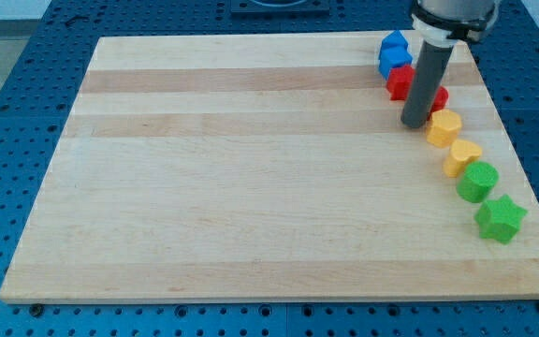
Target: Push the red star bit a right
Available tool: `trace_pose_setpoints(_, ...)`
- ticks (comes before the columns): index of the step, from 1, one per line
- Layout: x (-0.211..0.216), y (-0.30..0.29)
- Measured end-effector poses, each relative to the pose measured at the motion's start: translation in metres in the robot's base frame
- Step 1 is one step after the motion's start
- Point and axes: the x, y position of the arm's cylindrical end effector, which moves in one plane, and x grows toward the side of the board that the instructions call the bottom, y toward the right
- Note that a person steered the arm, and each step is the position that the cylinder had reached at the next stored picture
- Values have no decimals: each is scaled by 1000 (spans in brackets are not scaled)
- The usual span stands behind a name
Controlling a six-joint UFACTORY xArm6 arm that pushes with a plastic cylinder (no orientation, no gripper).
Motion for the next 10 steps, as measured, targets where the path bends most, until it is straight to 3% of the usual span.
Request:
trace_pose_setpoints(3, 0, 23)
trace_pose_setpoints(6, -6, -47)
trace_pose_setpoints(10, -78, -50)
